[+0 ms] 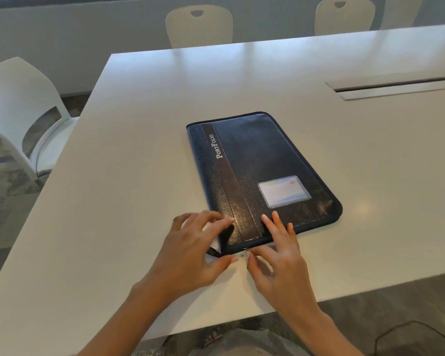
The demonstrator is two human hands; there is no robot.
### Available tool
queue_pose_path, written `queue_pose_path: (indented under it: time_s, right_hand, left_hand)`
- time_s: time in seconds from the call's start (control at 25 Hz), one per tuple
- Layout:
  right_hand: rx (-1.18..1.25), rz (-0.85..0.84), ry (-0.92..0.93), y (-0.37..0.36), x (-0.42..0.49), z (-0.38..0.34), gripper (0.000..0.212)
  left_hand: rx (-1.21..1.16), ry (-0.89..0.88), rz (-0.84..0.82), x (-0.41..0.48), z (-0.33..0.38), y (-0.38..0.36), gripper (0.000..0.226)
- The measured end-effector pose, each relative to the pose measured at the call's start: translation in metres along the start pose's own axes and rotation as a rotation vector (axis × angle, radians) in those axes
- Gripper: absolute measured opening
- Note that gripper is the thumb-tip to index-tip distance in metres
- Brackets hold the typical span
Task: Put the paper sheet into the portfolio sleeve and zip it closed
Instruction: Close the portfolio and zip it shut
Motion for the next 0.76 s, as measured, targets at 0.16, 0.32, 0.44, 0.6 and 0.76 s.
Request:
queue_pose_path:
  time_s: [0.16,0.32,0.44,0.6,0.76]
  right_hand:
    - [0.006,-0.008,-0.004,0.000,0.000,-0.001,0.004]
    - [0.039,0.010,0.015,0.004,-0.001,-0.005,0.008]
    - [0.046,0.025,0.026,0.006,-0.001,-0.007,0.011]
    - [0.048,0.040,0.035,0.006,0.000,-0.010,0.011]
    - [0.061,0.079,0.035,0.011,0.000,-0.008,0.010]
  left_hand:
    - [0.061,-0.151,0.063,0.015,0.017,-0.010,0.052]
    - [0.148,-0.350,0.157,0.015,0.027,-0.008,0.044]
    - [0.213,-0.430,0.199,0.013,0.031,-0.008,0.045]
    - [0.220,-0.455,0.227,0.013,0.034,-0.005,0.041]
    - [0.221,-0.460,0.237,0.012,0.035,-0.003,0.038]
Point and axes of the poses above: each hand's wrist, its own x-axis towards the middle knuckle, its own y-axis out of the back of the hand, z = x × y, the point moved 10 cm from there along x, towards the middle knuckle, and after that the axes turned 15 degrees about -x, right-handed, at the moved point
